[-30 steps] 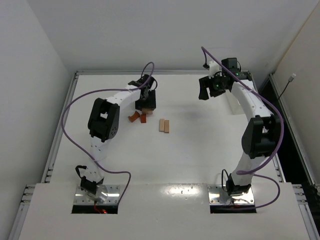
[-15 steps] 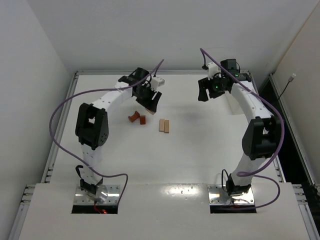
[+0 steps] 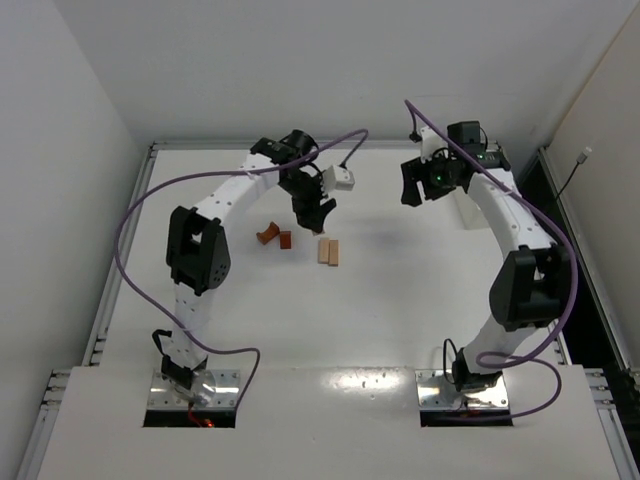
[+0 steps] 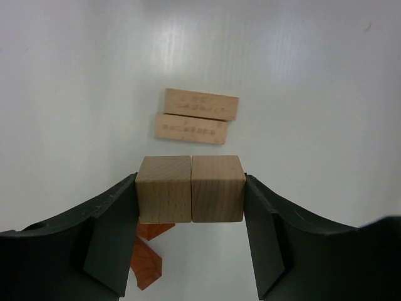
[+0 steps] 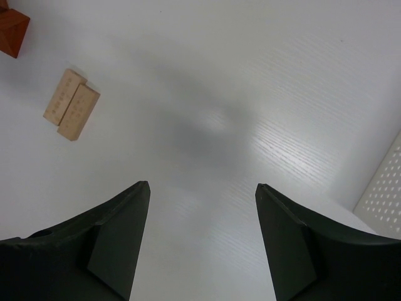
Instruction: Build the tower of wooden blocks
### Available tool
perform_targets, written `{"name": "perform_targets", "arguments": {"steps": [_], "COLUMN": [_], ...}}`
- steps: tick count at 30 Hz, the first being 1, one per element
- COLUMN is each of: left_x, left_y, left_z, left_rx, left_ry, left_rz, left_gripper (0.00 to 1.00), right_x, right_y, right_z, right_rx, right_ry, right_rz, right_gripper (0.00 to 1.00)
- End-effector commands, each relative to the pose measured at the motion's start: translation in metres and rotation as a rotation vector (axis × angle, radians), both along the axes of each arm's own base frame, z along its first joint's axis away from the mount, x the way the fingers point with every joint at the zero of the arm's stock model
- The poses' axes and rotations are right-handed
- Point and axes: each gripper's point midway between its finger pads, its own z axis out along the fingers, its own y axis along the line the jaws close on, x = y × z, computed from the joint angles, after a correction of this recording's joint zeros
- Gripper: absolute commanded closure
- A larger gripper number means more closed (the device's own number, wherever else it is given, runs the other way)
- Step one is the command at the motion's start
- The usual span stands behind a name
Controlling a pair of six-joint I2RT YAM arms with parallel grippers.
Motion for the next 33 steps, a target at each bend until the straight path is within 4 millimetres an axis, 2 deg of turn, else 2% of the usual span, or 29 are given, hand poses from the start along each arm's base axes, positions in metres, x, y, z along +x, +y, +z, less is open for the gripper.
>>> {"name": "perform_targets", "arguments": {"steps": [1,4,6,7,10,13,14,15,16,19,23,33], "left_x": [-0.030,-0.035,-0.040,-0.040,-0.037,-0.039,-0.037,-0.035,-0.033,-0.030,-0.031,-0.024], "left_y": [-0.017,-0.023,-0.025,-0.026,-0.030,-0.034,-0.038,-0.039,-0.038,-0.041,-0.049,-0.050], "left_z": [-0.007,-0.012,-0.017,-0.022,-0.028,-0.033,-0.033,-0.032,-0.039,-0.042,-0.049,-0.070], "left_rx": [0.007,0.021,0.027,0.026,0.035,0.031,0.035,0.030,0.043,0.053,0.060,0.103], "left_ry": [-0.014,-0.008,-0.002,-0.003,-0.022,-0.024,-0.041,-0.050,-0.044,-0.059,-0.060,-0.073], "left_rz": [-0.205,-0.224,-0.245,-0.245,-0.243,-0.243,-0.241,-0.240,-0.228,-0.211,-0.217,-0.221], "left_gripper": [1.00,1.00,1.00,1.00,1.00,1.00,1.00,1.00,1.00,1.00,1.00,1.00], "right_x": [-0.001,-0.004,-0.004,-0.003,-0.004,-0.003,-0.003,-0.003,-0.002,-0.003,-0.006,-0.010], "right_y": [-0.009,-0.015,-0.027,-0.031,-0.040,-0.059,-0.059,-0.067,-0.072,-0.080,-0.084,-0.091], "right_z": [0.019,0.017,0.012,0.018,0.013,0.013,0.013,0.012,0.012,0.016,0.016,0.011], "right_rx": [-0.015,-0.023,-0.033,-0.027,-0.033,-0.033,-0.032,-0.034,-0.034,-0.028,-0.023,0.017], "right_ry": [-0.070,-0.064,-0.054,-0.070,-0.053,-0.042,-0.042,-0.039,-0.038,-0.044,-0.042,-0.022], "right_rz": [-0.010,-0.027,-0.056,-0.076,-0.122,-0.199,-0.199,-0.232,-0.244,-0.271,-0.288,-0.295], "right_gripper": [0.34,0.34,0.34,0.34,0.34,0.28,0.25,0.20,0.20,0.14,0.14,0.14]}}
